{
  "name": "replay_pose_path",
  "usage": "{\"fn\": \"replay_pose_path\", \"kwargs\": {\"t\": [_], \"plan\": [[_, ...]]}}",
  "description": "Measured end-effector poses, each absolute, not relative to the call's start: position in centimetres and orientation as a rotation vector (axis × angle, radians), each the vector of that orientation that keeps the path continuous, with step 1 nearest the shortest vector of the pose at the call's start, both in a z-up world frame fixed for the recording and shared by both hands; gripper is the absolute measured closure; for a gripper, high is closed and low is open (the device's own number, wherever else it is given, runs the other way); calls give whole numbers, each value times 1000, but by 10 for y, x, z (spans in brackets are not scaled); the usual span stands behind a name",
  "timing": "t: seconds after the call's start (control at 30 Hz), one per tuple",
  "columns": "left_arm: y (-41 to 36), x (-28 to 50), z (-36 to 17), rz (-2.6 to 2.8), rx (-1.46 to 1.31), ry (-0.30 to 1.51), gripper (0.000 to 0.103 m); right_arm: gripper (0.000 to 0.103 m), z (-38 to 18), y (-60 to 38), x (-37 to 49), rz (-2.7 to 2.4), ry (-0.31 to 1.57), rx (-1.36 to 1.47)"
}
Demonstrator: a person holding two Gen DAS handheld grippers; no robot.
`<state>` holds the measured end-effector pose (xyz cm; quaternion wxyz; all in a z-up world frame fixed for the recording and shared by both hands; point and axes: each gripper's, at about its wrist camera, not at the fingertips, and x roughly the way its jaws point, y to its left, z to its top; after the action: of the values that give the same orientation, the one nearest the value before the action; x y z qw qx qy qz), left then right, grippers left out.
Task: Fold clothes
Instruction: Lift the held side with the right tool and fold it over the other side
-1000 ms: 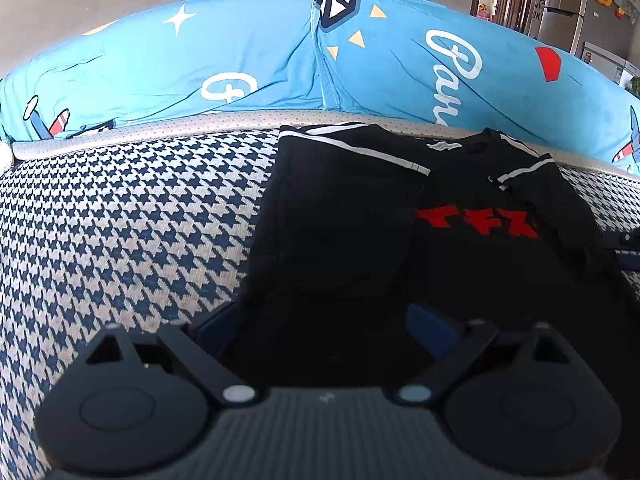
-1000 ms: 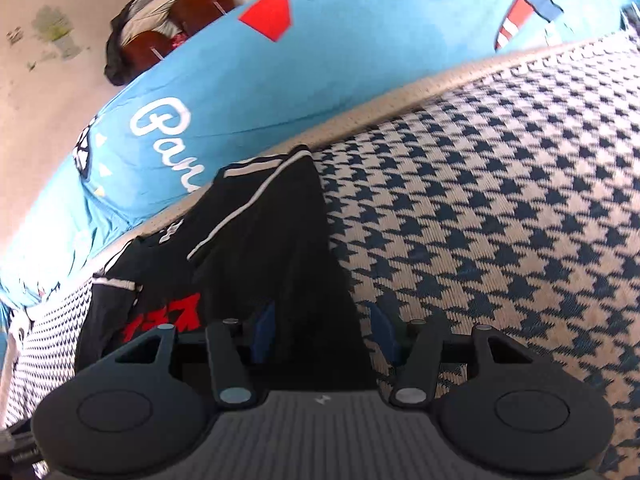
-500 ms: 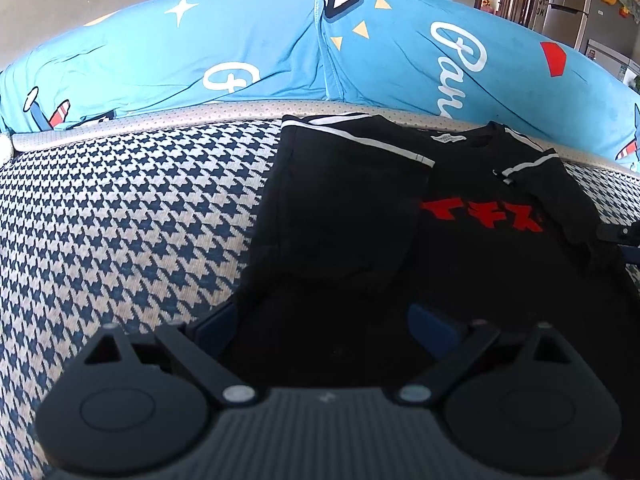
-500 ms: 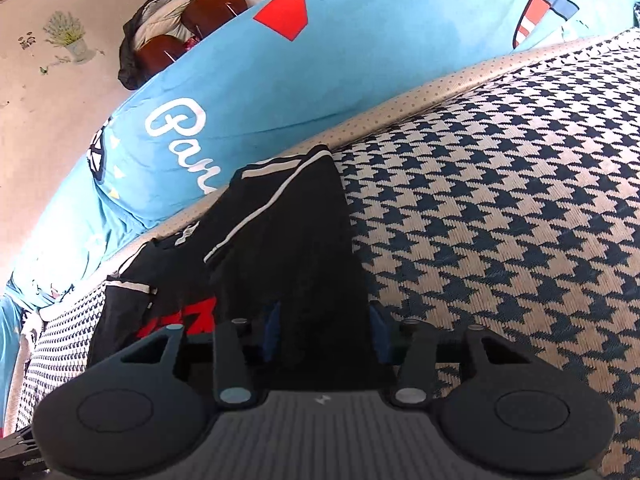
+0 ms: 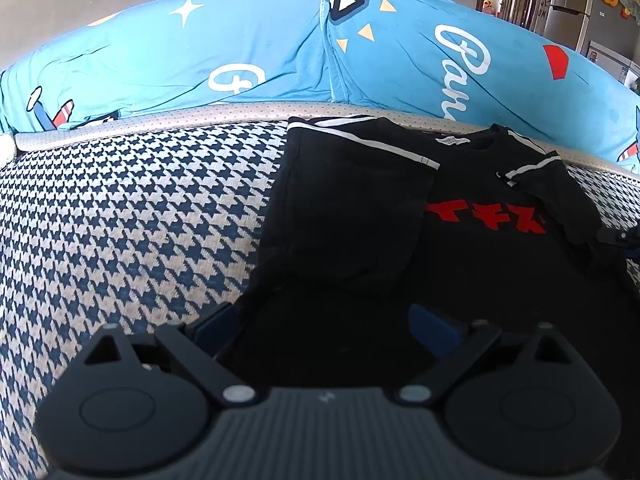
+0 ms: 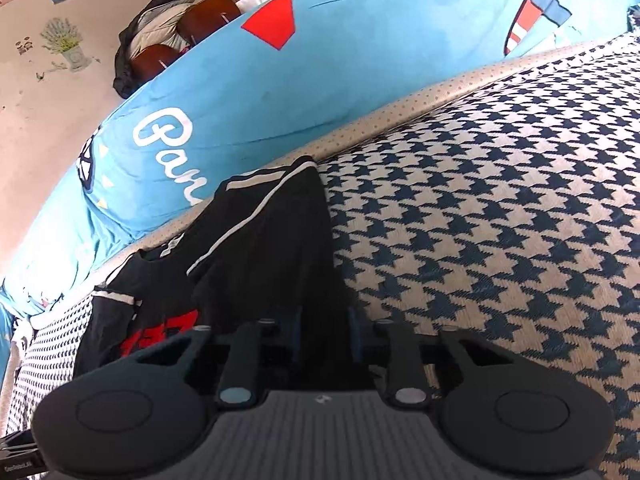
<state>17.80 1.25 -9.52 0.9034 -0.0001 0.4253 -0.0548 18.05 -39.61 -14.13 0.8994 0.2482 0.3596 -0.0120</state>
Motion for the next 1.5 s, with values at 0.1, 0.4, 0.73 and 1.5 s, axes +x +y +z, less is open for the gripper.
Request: {"fn": "replay_pose_path", "kwargs": {"t": [0.1, 0.4, 0.73, 1.5], "plan": [[14, 178, -94, -108, -10, 878, 6, 87, -139, -393, 181, -15, 745, 504], [16, 177, -93, -108, -9, 876, 6, 88, -129, -384, 181, 18, 713, 495], [19, 177, -92, -107, -17, 877, 6, 86, -141, -386, 182, -38, 727, 501], [50, 184, -66, -68, -113, 852, 3, 93, -90, -301, 187, 68, 610, 394]]}}
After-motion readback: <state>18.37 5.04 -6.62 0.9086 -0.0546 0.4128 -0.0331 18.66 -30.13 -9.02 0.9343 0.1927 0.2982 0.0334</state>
